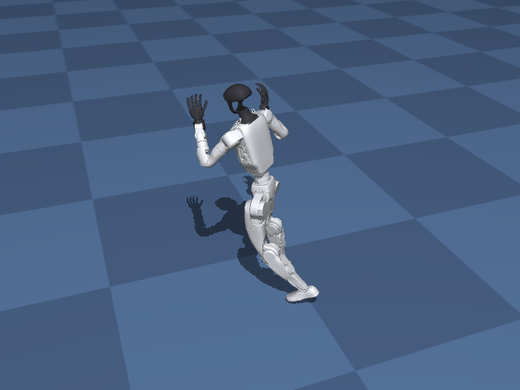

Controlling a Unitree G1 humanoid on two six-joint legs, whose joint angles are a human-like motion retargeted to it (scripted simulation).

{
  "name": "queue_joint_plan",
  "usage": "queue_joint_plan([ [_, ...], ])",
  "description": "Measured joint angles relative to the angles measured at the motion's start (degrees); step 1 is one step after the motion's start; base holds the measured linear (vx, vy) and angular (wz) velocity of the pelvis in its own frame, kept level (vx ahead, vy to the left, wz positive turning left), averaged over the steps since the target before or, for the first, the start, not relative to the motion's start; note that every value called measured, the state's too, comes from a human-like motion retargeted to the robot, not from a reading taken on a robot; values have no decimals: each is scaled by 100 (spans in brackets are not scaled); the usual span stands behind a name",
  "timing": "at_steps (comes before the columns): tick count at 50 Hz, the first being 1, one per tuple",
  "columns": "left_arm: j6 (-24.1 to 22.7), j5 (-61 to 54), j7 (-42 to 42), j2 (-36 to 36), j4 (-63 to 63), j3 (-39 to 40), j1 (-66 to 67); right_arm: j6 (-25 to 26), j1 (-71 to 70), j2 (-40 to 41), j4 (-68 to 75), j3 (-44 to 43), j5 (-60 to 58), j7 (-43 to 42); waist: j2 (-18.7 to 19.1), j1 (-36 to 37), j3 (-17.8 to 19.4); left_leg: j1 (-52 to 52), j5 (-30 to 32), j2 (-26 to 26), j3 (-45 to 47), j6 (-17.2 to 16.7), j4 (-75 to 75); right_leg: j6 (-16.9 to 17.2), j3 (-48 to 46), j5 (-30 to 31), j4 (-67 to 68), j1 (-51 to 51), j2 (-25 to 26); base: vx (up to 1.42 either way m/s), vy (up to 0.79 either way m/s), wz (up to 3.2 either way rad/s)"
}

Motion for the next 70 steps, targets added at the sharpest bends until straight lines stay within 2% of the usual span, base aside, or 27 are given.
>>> queue_joint_plan([
  [4,-336,494,-221,-198,190,-290,1440,-247,-1854,-1328,-335,260,-316,-625,83,434,269,-1227,-575,705,647,690,3085,-278,-592,-1159,1313,-3,-26,40,-31,130],
  [6,-380,408,-254,-160,254,-34,2624,-306,-3085,-1546,-507,591,-347,-744,84,896,402,-1748,-1009,569,478,708,3933,-290,-623,-1623,2026,-115,45,43,-26,15],
  [8,-465,107,-350,64,397,384,3898,-259,-4332,-1346,-730,929,-618,-806,-83,1433,417,-2112,-1417,468,709,761,4133,-188,-601,-1772,2206,-69,20,53,-22,-18],
  [10,-703,-536,-425,450,565,961,5058,-1155,-5465,-433,-1495,1532,-54,-709,-353,1976,332,-2321,-1701,652,1427,1010,3820,-26,-583,-1582,1827,135,-62,60,-16,-11],
  [12,-623,-721,-300,916,773,1749,5988,-74,-5919,-256,-1342,1532,-1502,-816,-696,2562,215,-2406,-1773,702,2146,1241,3021,182,-583,-1028,1216,393,-199,65,-4,4],
  [15,-486,-1144,265,1217,1038,2970,6874,177,-6220,308,-1569,2121,-1955,-645,-984,3413,158,-2415,-1534,346,2594,1241,1163,329,-431,73,510,727,-330,67,10,8],
  [19,-327,-1370,1016,1423,1361,4644,7060,153,-5734,849,-1317,3149,-2177,155,-680,3913,164,-1950,-881,-62,2127,755,-1428,277,6,1090,128,1362,-46,69,20,41],
  [21,-266,-1177,1081,1746,1454,5249,6730,-51,-5219,1044,-1174,3673,-2156,678,-332,3907,199,-1588,-778,-26,2034,614,-1901,214,186,1111,463,1636,187,71,19,112],
  [23,-89,-759,965,2199,1469,5628,6100,-257,-4627,1150,-1112,4047,-2211,1208,-13,3766,288,-1304,-1121,25,1876,712,-1740,176,201,813,1564,1567,318,68,17,155],
  [25,301,-303,905,2681,1391,5690,5141,-332,-3955,1143,-1139,4200,-2322,1549,140,3532,420,-1272,-1747,-32,1517,997,-1157,143,-22,298,3226,1092,171,65,12,181],
  [27,823,-60,999,3009,1216,5363,3893,-292,-3112,1035,-1201,4134,-2253,1672,173,3191,577,-1388,-2256,-156,1176,1080,-484,-20,-307,-307,4659,517,-191,66,7,196],
  [30,1419,89,1153,3042,824,4437,2005,-225,-1791,721,-1159,3928,-1918,1930,329,2486,725,-1221,-2530,-245,747,751,-209,-321,-417,-958,5695,-217,-402,72,5,180],
  [34,1431,493,1055,2655,197,3164,556,-249,-384,159,-849,3435,-1718,2065,832,1115,603,-435,-1889,-12,146,317,-1192,-394,-471,-1093,4679,-825,119,82,1,153],
  [38,1167,876,1064,1946,-171,2010,-58,-89,564,56,-472,2078,-1617,1495,1107,-142,455,132,-718,200,-460,11,-1899,-157,-981,-556,1907,-834,415,91,-15,144],
  [40,1051,944,1108,1434,-166,1451,-106,107,632,190,-273,1365,-1589,1048,1012,-547,429,412,-192,139,-710,-82,-2008,23,-1221,-284,586,-713,422,95,-28,91],
  [42,922,1033,1075,884,-18,983,9,261,351,331,-163,864,-1554,554,794,-661,451,657,116,21,-789,-11,-1772,23,-1093,-41,43,-592,470,94,-31,12],
  [45,674,1350,883,83,253,648,481,236,-473,308,-293,507,-1525,66,444,-413,560,419,179,-130,-536,318,-41,-379,-622,-318,501,-336,513,91,-28,-72],
  [47,539,1425,749,-274,239,775,1169,176,-1228,106,-588,433,-1525,48,385,-179,581,-274,-73,-52,-322,424,1720,-543,-441,-942,1245,-357,568,89,-19,-85],
  [49,376,1292,589,-427,145,884,2039,164,-2035,-130,-868,447,-1471,68,341,154,513,-989,-484,41,-94,527,2947,-525,-314,-1351,1753,-383,582,91,-13,-80],
  [52,-18,914,319,-60,120,730,3358,176,-2996,-299,-1150,644,-1511,-110,55,966,301,-1845,-892,171,513,829,3371,-308,-58,-1280,1685,-134,451,95,-10,-96],
  [55,-325,416,328,772,441,574,4539,114,-3416,-148,-1372,916,-1609,-322,-499,1920,102,-2293,-999,149,1181,974,2194,59,299,-514,1058,303,194,102,-1,-110],
  [57,-433,-49,435,1075,848,794,5273,46,-3506,31,-1531,1183,-1630,-231,-787,2405,36,-2304,-815,55,1431,838,685,259,464,171,657,642,51,107,13,-90],
  [60,-609,-722,576,1116,1293,1728,6119,-90,-3594,178,-1746,1926,-1581,164,-806,2846,62,-1972,-456,108,1698,503,-1763,378,604,999,218,1304,69,107,24,-63],
  [62,-632,-850,787,1014,1355,2492,6264,-258,-3549,132,-1814,2669,-1529,490,-576,2960,166,-1788,-205,290,1712,322,-2393,274,668,1138,299,1768,198,105,29,-36],
  [64,-493,-712,1084,949,1390,3265,6025,-420,-3495,93,-1730,3513,-1558,854,-353,2895,314,-1624,-246,422,1582,350,-2056,61,682,980,1068,1960,252,101,30,-8],
  [67,153,-292,1587,1125,1414,4145,4800,-451,-3140,115,-1469,4262,-1842,1375,-325,2600,475,-1665,-1308,415,1517,726,-482,-56,694,147,3641,1232,77,95,26,30],
  [70,826,63,1727,1602,1209,4317,3106,-436,-2080,380,-1314,4245,-1778,1745,-315,2135,526,-1539,-2021,322,1477,739,277,-248,703,-650,5373,333,20,92,18,60],
])
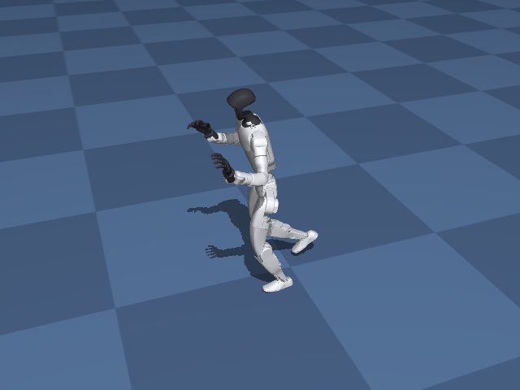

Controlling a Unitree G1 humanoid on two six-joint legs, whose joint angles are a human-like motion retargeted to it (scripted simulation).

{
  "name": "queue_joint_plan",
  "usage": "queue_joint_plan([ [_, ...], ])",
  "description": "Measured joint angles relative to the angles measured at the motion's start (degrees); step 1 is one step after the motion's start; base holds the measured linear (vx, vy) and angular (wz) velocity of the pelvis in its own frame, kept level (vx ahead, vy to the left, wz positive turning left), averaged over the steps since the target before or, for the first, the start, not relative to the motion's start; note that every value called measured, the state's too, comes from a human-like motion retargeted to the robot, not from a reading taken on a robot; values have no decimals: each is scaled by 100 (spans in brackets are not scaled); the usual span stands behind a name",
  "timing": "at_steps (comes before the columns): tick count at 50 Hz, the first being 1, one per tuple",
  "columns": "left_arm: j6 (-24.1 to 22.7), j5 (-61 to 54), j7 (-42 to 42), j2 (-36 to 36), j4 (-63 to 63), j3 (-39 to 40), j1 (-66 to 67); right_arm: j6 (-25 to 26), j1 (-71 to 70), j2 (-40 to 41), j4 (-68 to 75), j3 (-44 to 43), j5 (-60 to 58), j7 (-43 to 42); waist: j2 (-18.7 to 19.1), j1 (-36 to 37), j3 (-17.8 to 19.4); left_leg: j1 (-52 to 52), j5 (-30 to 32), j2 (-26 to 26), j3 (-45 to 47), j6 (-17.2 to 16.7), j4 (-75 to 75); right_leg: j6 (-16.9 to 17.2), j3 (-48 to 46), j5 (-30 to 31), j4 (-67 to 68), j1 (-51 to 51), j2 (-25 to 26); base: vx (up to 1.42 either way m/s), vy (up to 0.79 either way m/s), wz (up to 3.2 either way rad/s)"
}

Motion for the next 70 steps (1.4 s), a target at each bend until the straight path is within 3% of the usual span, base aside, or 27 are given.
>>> queue_joint_plan([
  [3,206,-20,29,648,-379,-721,-1341,-3,1343,59,44,-514,645,204,276,-766,-171,457,62,-33,-246,-238,-488,-59,-488,-186,264,-880,39,97,9,90],
  [5,190,24,15,983,-633,-1258,-1943,2,2130,-120,136,-1054,902,208,643,-1358,-349,834,435,69,-461,-495,-1086,-184,-965,-284,-440,-1200,167,101,3,97],
  [7,110,104,-103,1065,-868,-1801,-2456,68,2710,-356,331,-1779,961,63,1054,-1908,-500,1121,1074,210,-685,-754,-1586,-285,-1362,-150,-2053,-1184,416,101,-3,101],
  [10,-79,-40,-194,962,-1279,-2825,-3066,361,3096,-607,689,-2882,996,-482,1299,-2613,-609,1613,2057,162,-1044,-899,-2051,8,-1570,415,-4576,-1048,561,107,-15,103],
  [13,-262,-125,-372,802,-1674,-4017,-3311,671,2654,-757,937,-3494,1002,-1103,1134,-2977,-539,2270,2656,-4,-1284,-767,-2234,288,-1524,731,-5706,-1039,488,110,-24,23],
  [15,-480,-95,-642,596,-1802,-4741,-3240,690,2067,-943,967,-3630,1034,-1450,924,-2917,-446,2571,2784,-145,-1257,-500,-1842,201,-1397,882,-5567,-978,423,107,-24,-77],
  [18,-705,284,-1252,202,-1605,-5216,-2638,578,630,-1194,851,-3462,897,-1856,666,-2552,-202,2213,2285,26,-746,-114,333,-184,-1031,-15,-4270,-886,429,103,-17,-111],
  [20,-831,488,-1516,-144,-1379,-5029,-1758,538,-405,-1243,710,-3310,712,-1997,644,-2271,-129,1580,1702,342,-507,98,1986,-267,-878,-730,-3385,-950,479,102,-10,-79],
  [23,-1116,428,-1678,-584,-1121,-4297,143,445,-1302,-996,424,-3140,405,-2119,618,-1622,-320,319,1248,351,-688,257,3275,-109,-776,-989,-3233,-802,523,105,-10,-63],
  [26,-1321,3,-1778,-414,-996,-3683,1950,290,-1121,-563,19,-3002,540,-2022,213,-564,-602,-584,1144,-92,-702,274,2828,182,-525,-426,-4063,-248,364,112,-7,-84],
  [30,-1463,-772,-1633,17,-609,-2538,3800,116,-548,-8,-417,-2367,659,-1631,-386,801,-633,-753,1474,-457,-180,81,147,505,-83,1109,-5064,551,66,117,7,-105],
  [33,-1559,-1322,-1283,-69,-380,-1156,4614,-89,-363,129,-516,-1278,677,-1017,-207,1191,-429,-271,1639,-398,175,-368,-2262,521,128,2044,-5487,1377,262,118,22,-57],
  [36,-1596,-1237,-900,76,-387,82,4598,-368,-91,43,-472,-295,316,-590,367,1085,-179,66,1889,-219,-18,-719,-2969,332,38,2203,-4992,2094,649,117,24,38],
  [38,-1333,-733,-584,477,-364,635,3983,-450,225,61,-307,98,-158,-505,678,900,-72,186,1835,-127,-379,-491,-2496,116,-527,1734,-3477,1905,663,109,21,94],
  [40,-750,-220,-304,924,-275,868,2786,-367,654,174,-79,175,-368,-467,703,637,49,124,1095,-241,-638,-35,-1517,-146,-1123,917,-1487,1244,210,101,16,121],
  [43,156,50,-60,927,-295,613,536,-183,1434,438,206,8,129,-238,608,44,137,129,381,-418,-821,-9,-639,-400,-1104,28,299,96,-132,98,8,114],
  [46,414,66,233,267,-688,-104,-1039,-106,2096,232,294,-441,406,-177,756,-812,-37,535,446,-346,-1081,-380,-906,-288,-974,-130,403,-973,108,103,0,103],
  [50,126,357,119,-827,-1046,-1365,-1784,-57,2721,-198,505,-1426,395,-581,1214,-2006,-346,1183,1432,-38,-1537,-873,-1815,-214,-1332,288,-2196,-1465,460,107,-12,99],
  [53,93,669,-62,-1473,-925,-2392,-1850,439,2787,-250,793,-2353,140,-1041,1126,-2623,-327,1857,2297,-112,-1821,-1003,-2247,106,-1670,702,-4620,-1219,347,115,-28,76],
  [55,68,960,-148,-1806,-763,-3014,-1767,705,2515,-179,883,-2893,-6,-1461,903,-2806,-249,2366,2652,-214,-1962,-860,-2325,314,-1735,735,-5442,-1049,273,118,-35,15],
  [58,-224,1372,-351,-2182,-502,-3768,-1424,852,1518,-227,863,-3523,-152,-2125,421,-2559,-27,2505,2686,-478,-1855,-317,-852,157,-1586,899,-5255,-645,94,111,-31,-60],
  [61,-510,1409,-676,-1989,-504,-3968,-565,787,-139,-566,662,-3621,-129,-2484,364,-2180,79,1520,2069,-279,-1511,-7,1873,-291,-1328,-32,-4035,-688,207,101,-21,-91],
  [64,-744,1155,-1043,-1478,-520,-3991,574,633,-1707,-677,387,-3105,30,-2529,316,-1672,-58,420,1394,-73,-1240,274,3460,-309,-1159,-712,-3301,-706,286,100,-17,-76],
  [67,-1041,775,-1192,-860,-515,-3866,1619,322,-2392,-518,73,-2513,267,-2376,57,-876,-361,-481,1076,-102,-913,486,3337,-13,-1066,-536,-3745,-319,217,107,-12,-56],
  [70,-1196,187,-1097,-263,-426,-3350,2642,252,-2476,-186,-174,-2036,369,-2098,-392,84,-609,-764,1166,-293,-418,445,1509,238,-820,335,-4578,221,82,113,-1,-81],
])
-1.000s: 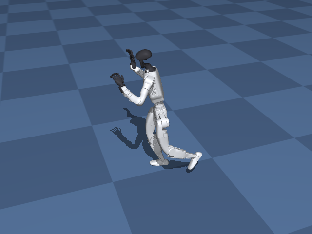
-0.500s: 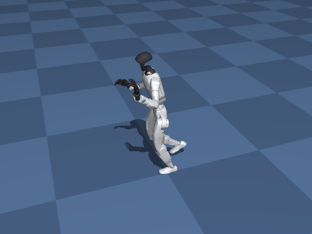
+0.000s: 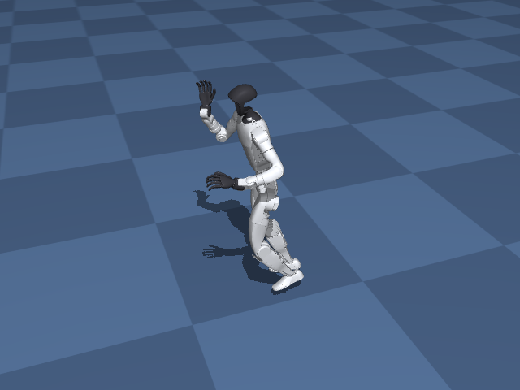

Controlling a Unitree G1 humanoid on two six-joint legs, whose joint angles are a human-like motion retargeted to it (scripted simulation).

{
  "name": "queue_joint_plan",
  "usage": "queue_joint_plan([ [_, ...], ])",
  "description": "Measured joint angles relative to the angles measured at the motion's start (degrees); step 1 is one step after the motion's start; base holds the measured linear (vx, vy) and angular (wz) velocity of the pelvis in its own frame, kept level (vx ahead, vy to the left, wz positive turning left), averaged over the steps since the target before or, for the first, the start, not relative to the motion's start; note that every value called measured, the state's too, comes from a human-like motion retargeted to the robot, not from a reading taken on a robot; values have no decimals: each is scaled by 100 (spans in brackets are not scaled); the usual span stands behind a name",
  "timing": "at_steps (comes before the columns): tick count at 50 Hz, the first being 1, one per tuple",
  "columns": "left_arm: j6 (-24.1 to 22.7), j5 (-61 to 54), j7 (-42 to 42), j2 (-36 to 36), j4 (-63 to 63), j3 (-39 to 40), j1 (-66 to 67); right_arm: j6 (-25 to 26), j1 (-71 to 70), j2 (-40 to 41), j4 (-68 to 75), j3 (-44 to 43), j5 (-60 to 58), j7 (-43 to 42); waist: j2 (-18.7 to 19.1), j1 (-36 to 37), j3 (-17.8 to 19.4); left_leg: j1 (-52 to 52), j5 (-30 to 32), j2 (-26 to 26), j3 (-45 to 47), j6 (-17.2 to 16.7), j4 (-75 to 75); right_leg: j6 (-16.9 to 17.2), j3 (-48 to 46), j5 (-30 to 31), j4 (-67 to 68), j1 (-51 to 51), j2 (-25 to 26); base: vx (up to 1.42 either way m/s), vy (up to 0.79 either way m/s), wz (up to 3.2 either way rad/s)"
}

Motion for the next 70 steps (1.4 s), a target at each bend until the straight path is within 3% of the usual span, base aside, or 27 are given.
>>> queue_joint_plan([
  [3,-39,-688,130,205,155,1056,960,-49,97,318,-70,987,214,434,-88,708,25,493,429,-87,436,-431,-2902,76,296,974,-491,661,89,117,14,-96],
  [5,-150,-974,208,190,194,1856,1383,-245,206,383,-13,1763,352,948,148,918,111,819,546,5,667,-873,-4328,67,458,1371,-621,1207,310,116,22,-45],
  [7,-130,-868,364,211,261,2558,1437,-422,428,372,163,2498,261,1426,482,905,171,945,816,138,603,-1100,-4723,-42,545,1442,-174,1530,542,112,23,18],
  [9,130,-393,600,353,431,3252,1124,-517,696,387,467,3068,-149,1735,734,733,256,1009,841,207,300,-859,-4320,-188,327,1154,1250,1324,552,103,22,63],
  [12,968,319,952,789,819,4088,-112,-387,1420,391,894,3236,-857,1867,597,332,386,623,-294,-28,9,-244,-2626,-219,-108,313,4322,28,-177,94,14,99],
  [14,1549,729,1090,954,968,4370,-1176,-362,2183,511,1122,3098,-1025,1965,610,-40,471,612,-770,-74,-90,-309,-1959,-428,-165,-220,5243,-540,-394,94,8,100],
  [15,1763,729,1201,1025,948,4390,-1706,-303,2585,549,1198,2989,-1047,1982,616,-247,499,664,-934,-92,-152,-380,-1761,-357,-144,-251,5664,-923,-454,97,4,100],
  [18,2054,968,1478,1133,585,3958,-2787,-362,3731,262,1202,2482,-869,2022,915,-1076,377,1187,-744,26,-442,-797,-2258,-360,-344,-435,5158,-1569,-277,99,1,107],
  [20,2003,1146,1455,1179,254,3486,-3168,-358,4446,-144,1205,1991,-792,1996,1198,-1706,276,1605,-316,175,-692,-1051,-2782,-330,-696,-373,4022,-1691,-171,102,-7,123],
  [24,1660,938,1149,947,-405,2213,-3942,-46,5519,-662,1408,761,-403,1704,1434,-2735,181,2380,876,260,-1188,-1420,-3512,-73,-1116,324,203,-1163,2,104,-21,121],
  [28,1205,631,833,491,-843,357,-4814,464,5887,-647,1645,-563,-477,1100,1060,-2840,300,3050,1249,65,-1288,-1055,-2942,231,-613,562,-1302,-921,-140,107,-34,19],
  [30,944,717,551,254,-986,-358,-4939,675,5650,-660,1713,-1173,-482,720,890,-2690,381,2657,951,38,-999,-743,-1283,62,-508,866,-1048,-870,-301,95,-26,-32],
  [32,838,909,361,84,-1025,-580,-4561,668,4876,-781,1803,-1531,-197,303,967,-2544,513,1993,292,396,-634,-441,527,-227,-477,434,-187,-996,-236,86,-19,-47],
  [35,766,936,160,-465,-730,-482,-3187,443,3228,-792,1840,-1646,217,-64,1092,-2190,706,1112,-624,664,-561,-100,2214,-376,-345,-676,1216,-1215,-23,85,-14,-76],
  [37,563,632,-68,-972,-363,-324,-2042,409,2376,-636,1641,-1537,148,-135,1022,-1772,625,551,-785,484,-577,-30,2348,-270,-270,-898,1434,-1120,-1,89,-9,-72],
  [40,218,200,-277,-1161,69,-233,-572,295,1824,-420,975,-1150,-13,-258,737,-902,283,-22,-802,160,-410,17,1279,-37,-314,-658,816,-572,-87,94,-3,-30],
  [43,-41,-265,-201,-642,340,-175,535,9,1606,-354,353,-483,69,-119,524,-20,40,95,-290,-52,-118,-165,-1142,36,-464,147,-17,252,-58,99,8,13],
  [45,-201,-531,-200,-310,557,79,1197,-158,1418,-315,130,54,58,160,608,389,-66,463,393,-34,205,-476,-3056,35,-457,834,-377,804,192,99,14,48],
  [48,-426,-557,-316,-307,1023,1136,2012,-458,1084,-49,124,1152,46,757,1027,516,-149,832,1434,120,963,-1107,-4619,139,-81,1603,-33,1350,786,98,13,98],
  [50,-344,-373,-290,-479,1296,2282,2245,-573,831,224,270,1942,18,1180,1360,432,-247,886,2013,308,1628,-1392,-4813,269,254,1837,1007,1213,1227,90,10,123],
  [52,42,-282,-10,-544,1397,3546,1911,-519,565,421,439,2577,-5,1455,1590,389,-307,891,1591,451,2181,-1211,-4489,296,-63,1596,2747,606,1156,80,9,117],
  [55,768,-457,606,-281,1300,4828,569,-287,298,662,858,3313,-282,1702,1551,395,-164,777,-278,325,1996,-348,-3300,-222,-853,469,5293,-295,-187,68,6,137],
  [58,1152,-878,671,200,914,4672,-1235,90,757,1067,1646,3677,-578,2090,1445,156,354,433,-1182,138,1358,39,-1534,-695,-662,-307,6489,-934,-1024,52,3,246],
  [60,1255,-1003,945,527,559,4254,-2275,135,1326,1214,1978,3498,-723,1901,1537,-92,668,487,-1269,-104,836,-180,-1259,-822,-460,-504,6559,-1347,-1114,44,6,307],
  [65,1474,-29,979,1275,-254,3227,-3783,-45,3609,749,2053,2402,-416,1800,2194,-1180,888,1371,-465,-477,-1127,-886,-2394,-873,-573,-350,4056,-1470,-429,47,10,353],
  [67,1534,256,923,1291,-582,2746,-4416,34,4565,556,2110,1838,-212,1830,2328,-1704,835,1724,82,-570,-2021,-1146,-2894,-679,-519,139,2228,-1193,-76,51,6,395],
  [70,1520,255,872,757,-1031,1631,-5532,431,5538,472,2095,929,-183,1776,2206,-2427,742,2178,787,-844,-2999,-1363,-3376,-217,-186,576,-263,-775,82,51,-3,411],
])
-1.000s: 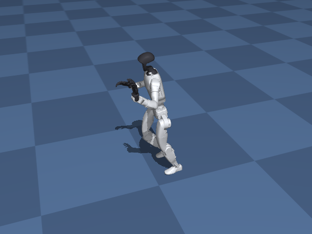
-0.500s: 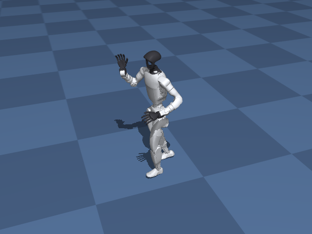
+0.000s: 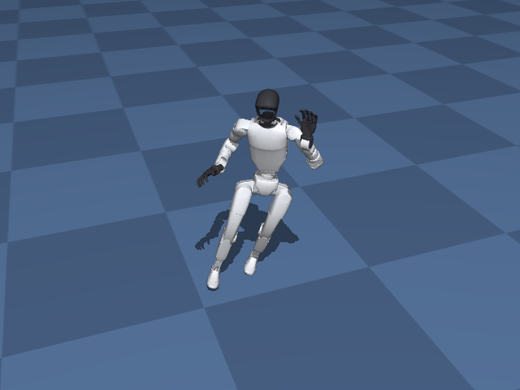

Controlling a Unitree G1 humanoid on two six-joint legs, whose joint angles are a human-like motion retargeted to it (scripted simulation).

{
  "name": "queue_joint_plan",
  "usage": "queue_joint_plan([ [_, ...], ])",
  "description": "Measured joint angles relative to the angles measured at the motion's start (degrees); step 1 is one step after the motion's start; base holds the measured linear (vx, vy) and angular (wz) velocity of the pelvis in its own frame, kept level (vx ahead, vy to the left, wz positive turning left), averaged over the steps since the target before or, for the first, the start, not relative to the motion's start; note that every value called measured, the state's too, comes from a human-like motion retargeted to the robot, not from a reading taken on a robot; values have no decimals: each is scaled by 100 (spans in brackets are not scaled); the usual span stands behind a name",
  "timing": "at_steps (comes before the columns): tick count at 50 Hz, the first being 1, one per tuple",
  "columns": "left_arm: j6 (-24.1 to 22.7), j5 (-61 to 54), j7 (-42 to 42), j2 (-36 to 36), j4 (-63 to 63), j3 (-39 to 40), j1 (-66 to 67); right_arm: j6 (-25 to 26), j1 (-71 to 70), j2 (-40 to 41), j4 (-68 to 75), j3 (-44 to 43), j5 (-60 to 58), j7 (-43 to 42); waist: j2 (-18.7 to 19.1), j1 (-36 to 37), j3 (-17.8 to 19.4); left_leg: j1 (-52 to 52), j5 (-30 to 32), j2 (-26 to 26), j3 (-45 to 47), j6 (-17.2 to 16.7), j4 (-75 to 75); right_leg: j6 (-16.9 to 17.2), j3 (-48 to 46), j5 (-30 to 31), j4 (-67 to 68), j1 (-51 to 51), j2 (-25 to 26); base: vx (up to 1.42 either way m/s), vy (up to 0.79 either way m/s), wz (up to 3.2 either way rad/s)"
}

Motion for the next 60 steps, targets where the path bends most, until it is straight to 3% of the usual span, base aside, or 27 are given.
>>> queue_joint_plan([
  [2,-303,-64,-112,-731,-157,-926,-509,-63,223,78,-248,-556,184,-140,-164,-321,-122,119,158,-74,-66,-291,214,224,338,-117,-697,99,2,49,-9,378],
  [3,-419,-129,-191,-1158,-227,-1276,-630,-95,51,145,-408,-700,273,-294,-234,-415,-99,236,217,-99,52,-121,198,340,556,-90,-826,97,18,45,-10,315],
  [5,-894,40,-483,-1879,-221,-1958,-611,-267,-401,45,-690,-1057,357,-509,-377,-494,-94,53,90,-68,758,-281,1127,361,876,-115,-514,27,47,42,-13,260],
  [7,-1052,474,-781,-2342,-102,-2313,-193,-177,-1409,-219,-745,-1117,113,-867,-584,-450,-95,-310,-216,-75,1504,187,2326,314,803,-179,-479,237,-116,33,-19,196],
  [10,-1086,934,-678,-2504,104,-2522,1115,-185,-3195,-496,-717,-1029,127,-1435,-653,-256,106,-1084,-607,599,2552,575,4549,-135,290,-1071,561,218,-151,33,-18,144],
  [12,-1164,261,-1460,-2466,353,-2528,2362,-27,-4320,-520,-669,-924,206,-1570,-728,93,191,-1467,-1060,939,2921,910,5407,-208,66,-1425,1270,152,-231,37,-12,111],
  [15,-1393,-329,-1174,-1868,437,-2207,4002,-99,-5381,-526,-946,-1048,173,-1948,-956,924,23,-1967,-1564,1200,3383,1190,5639,-23,-306,-1384,1402,322,-471,47,-6,106],
  [19,-1559,-981,-965,-381,766,-1261,5521,-294,-5724,-502,-1628,-801,292,-1860,-1446,2305,-538,-2209,-1599,1186,3925,1143,3854,155,-648,-384,516,843,-661,57,9,96],
  [22,-1617,-1669,-752,160,1196,-27,6376,-508,-5523,-248,-2148,-13,576,-1366,-1641,2971,-798,-1981,-1365,1074,4316,1040,1695,340,-575,600,126,1201,-621,63,24,115],
  [25,-1535,-1922,-313,170,1539,1444,6871,-701,-5131,290,-2416,1280,646,-517,-1434,3036,-836,-1509,-858,1104,4946,751,-29,347,-162,1151,337,1472,-239,63,25,173],
  [27,-1444,-2000,131,119,1636,2127,6544,-744,-4815,586,-2264,2062,311,37,-1185,2891,-698,-1132,-979,1063,4972,711,-492,295,175,1145,1277,1291,64,58,23,240],
  [30,-984,-1753,330,333,1686,2609,5094,-767,-4185,920,-1817,2763,-217,601,-1122,2597,-365,-983,-1843,950,4087,1076,15,235,161,617,3536,575,20,55,16,287],
  [32,-530,-1564,287,448,1499,2364,3662,-706,-3598,859,-1697,2765,-150,800,-1183,2372,-187,-1064,-2220,773,3433,1207,514,86,-25,-14,4749,61,-285,60,10,328],
  [35,-94,-1287,382,310,1015,1540,1871,-710,-2788,281,-1810,2602,229,924,-1021,1785,-27,-871,-2388,670,2607,942,747,-54,-37,-763,5474,-512,-336,71,8,326],
  [38,-52,-895,337,4,532,672,830,-779,-2090,-511,-1875,2196,480,882,-603,987,18,-327,-1910,891,2038,461,337,-122,-221,-1120,4810,-837,-177,85,2,260],
  [42,-216,-272,-165,-312,62,-365,189,-650,-1300,-946,-1607,968,447,684,-292,54,23,297,-675,1196,1856,107,-108,-31,-807,-906,2426,-865,-135,94,-13,193],
  [45,20,154,94,-393,-159,-1175,242,-318,-1347,-897,-1324,-9,213,107,-432,-375,99,803,215,1105,1879,99,-258,259,-969,-630,339,-631,-115,98,-30,125],
  [47,-627,-297,-487,-615,-328,-1977,451,-224,-1841,-753,-1174,-346,193,-218,-707,-434,239,994,454,980,2024,418,332,294,-738,-387,-251,-366,-108,97,-38,51],
  [50,-1028,-94,-1020,-729,-159,-2548,1135,-247,-3030,-696,-1036,-683,238,-757,-1004,-103,447,330,264,1019,2292,1009,2854,-148,-340,-712,302,-121,-82,91,-35,-19],
  [52,-1164,-43,-1364,-836,-10,-2346,2071,-257,-4021,-713,-1106,-877,297,-1027,-990,276,480,-532,-247,1075,2190,1036,4499,-314,-265,-1423,1072,-196,24,90,-26,-42],
  [53,-1262,-162,-1485,-920,31,-2105,2704,-269,-4479,-729,-1199,-971,319,-1155,-965,489,426,-1007,-434,1132,2203,888,5143,-335,-250,-1707,1372,-244,71,95,-21,-49],
  [55,-1457,-538,-1724,-1187,143,-1668,4015,-257,-5315,-657,-1430,-1037,216,-1309,-1075,1009,260,-1690,-720,1152,2427,947,5665,-247,-165,-1861,1470,-134,60,100,-18,-62],
  [58,-1690,-1160,-1847,-1267,260,-1034,5767,-374,-6139,-377,-1897,-732,173,-1329,-1491,1928,-54,-2264,-1004,1111,3051,1197,4949,73,74,-1271,817,335,-97,107,-11,-81],
  [60,-1793,-1712,-1818,-1233,360,-682,6592,-306,-6435,-171,-2089,-292,-29,-1231,-1855,2520,-212,-2336,-998,799,3284,1412,3526,294,259,-517,334,631,-307,110,2,-73],
])
